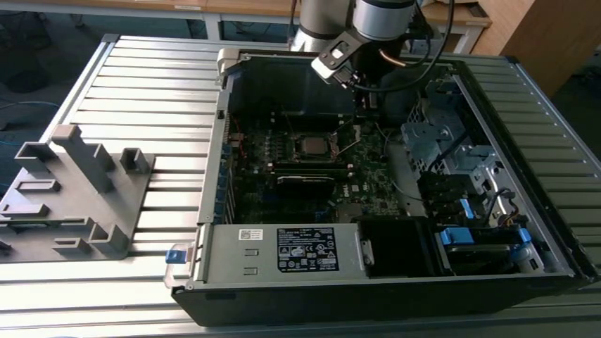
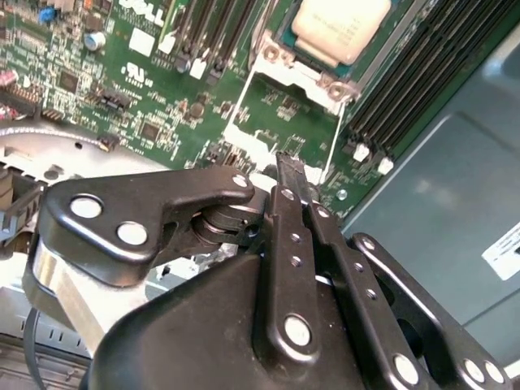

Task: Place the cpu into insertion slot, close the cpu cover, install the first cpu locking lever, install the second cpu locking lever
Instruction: 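Close the cpu cover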

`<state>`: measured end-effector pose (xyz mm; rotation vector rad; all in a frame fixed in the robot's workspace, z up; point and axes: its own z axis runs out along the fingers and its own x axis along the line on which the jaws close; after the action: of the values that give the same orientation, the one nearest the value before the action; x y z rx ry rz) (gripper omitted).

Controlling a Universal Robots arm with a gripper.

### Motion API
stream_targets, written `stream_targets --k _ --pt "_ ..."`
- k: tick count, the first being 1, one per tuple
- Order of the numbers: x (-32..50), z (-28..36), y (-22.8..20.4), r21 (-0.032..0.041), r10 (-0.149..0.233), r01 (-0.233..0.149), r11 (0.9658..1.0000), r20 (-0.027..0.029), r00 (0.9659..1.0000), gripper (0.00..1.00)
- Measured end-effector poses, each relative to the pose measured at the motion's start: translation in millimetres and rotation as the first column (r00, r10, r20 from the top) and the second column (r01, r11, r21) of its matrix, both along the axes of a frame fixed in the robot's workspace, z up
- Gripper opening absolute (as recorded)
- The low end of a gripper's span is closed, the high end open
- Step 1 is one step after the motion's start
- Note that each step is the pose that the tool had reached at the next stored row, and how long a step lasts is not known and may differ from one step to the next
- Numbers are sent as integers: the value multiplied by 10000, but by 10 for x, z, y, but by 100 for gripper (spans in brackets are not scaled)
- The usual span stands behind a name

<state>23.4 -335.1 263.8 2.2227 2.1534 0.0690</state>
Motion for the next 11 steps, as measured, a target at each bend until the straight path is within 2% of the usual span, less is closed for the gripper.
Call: stream_targets --k 6,11 --pt "152 -1 0 2 0 0 10000 0 10000 10" --pt "205 -2 0 -6 -3 3 10000 -2 10000 10"
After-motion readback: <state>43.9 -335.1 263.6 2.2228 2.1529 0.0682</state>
